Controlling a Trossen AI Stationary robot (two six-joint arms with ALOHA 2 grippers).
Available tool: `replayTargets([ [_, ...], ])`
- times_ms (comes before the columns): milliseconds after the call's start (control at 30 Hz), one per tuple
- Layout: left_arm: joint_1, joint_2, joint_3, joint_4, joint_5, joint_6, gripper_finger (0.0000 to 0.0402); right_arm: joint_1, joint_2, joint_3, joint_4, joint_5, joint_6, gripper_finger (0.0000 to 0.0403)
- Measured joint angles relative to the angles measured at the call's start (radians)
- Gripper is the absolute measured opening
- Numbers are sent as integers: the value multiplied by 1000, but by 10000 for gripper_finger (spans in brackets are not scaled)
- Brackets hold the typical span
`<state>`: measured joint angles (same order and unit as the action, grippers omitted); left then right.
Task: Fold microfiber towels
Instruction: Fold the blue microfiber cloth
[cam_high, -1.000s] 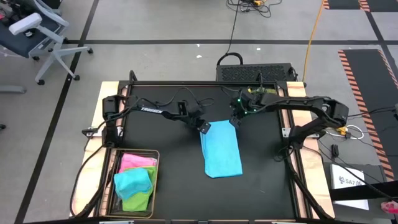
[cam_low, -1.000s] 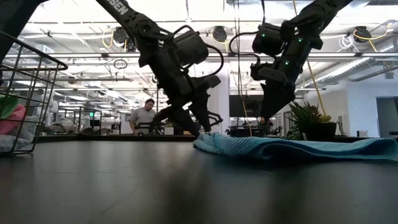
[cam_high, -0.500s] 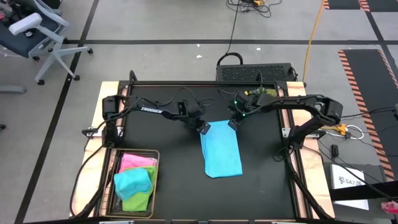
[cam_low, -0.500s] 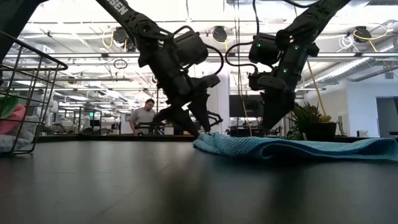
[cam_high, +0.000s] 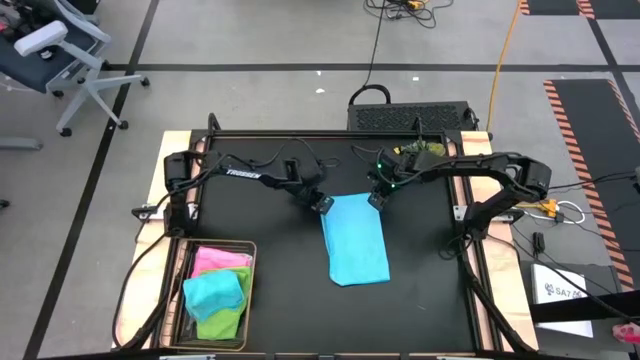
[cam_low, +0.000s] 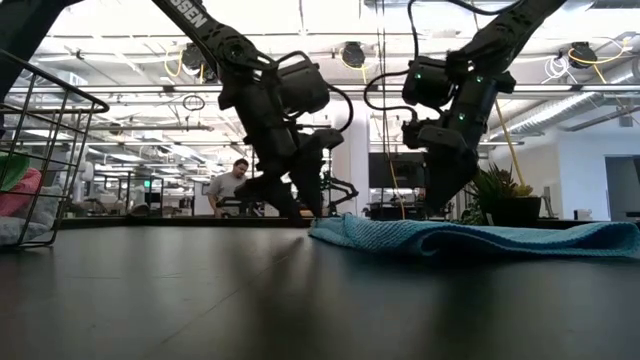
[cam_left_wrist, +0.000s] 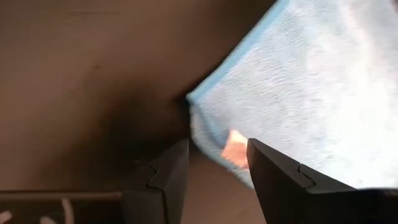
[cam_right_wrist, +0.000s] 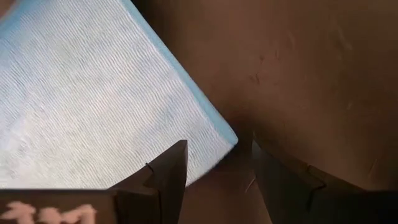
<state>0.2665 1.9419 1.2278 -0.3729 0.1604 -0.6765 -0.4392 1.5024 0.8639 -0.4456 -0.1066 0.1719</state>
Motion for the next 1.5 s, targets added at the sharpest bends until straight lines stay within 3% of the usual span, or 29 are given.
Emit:
replayTargets([
  [467, 0, 0, 0, 33, 13, -18, 166, 0, 0, -140, 212, 0, 108, 171],
  [1133, -6, 29, 0, 38, -2, -44, 166, 3, 1, -145, 278, -5, 130, 171],
  [1500, -6, 31, 0, 78, -14, -43, 166, 7, 75, -142, 325, -19, 151, 171],
])
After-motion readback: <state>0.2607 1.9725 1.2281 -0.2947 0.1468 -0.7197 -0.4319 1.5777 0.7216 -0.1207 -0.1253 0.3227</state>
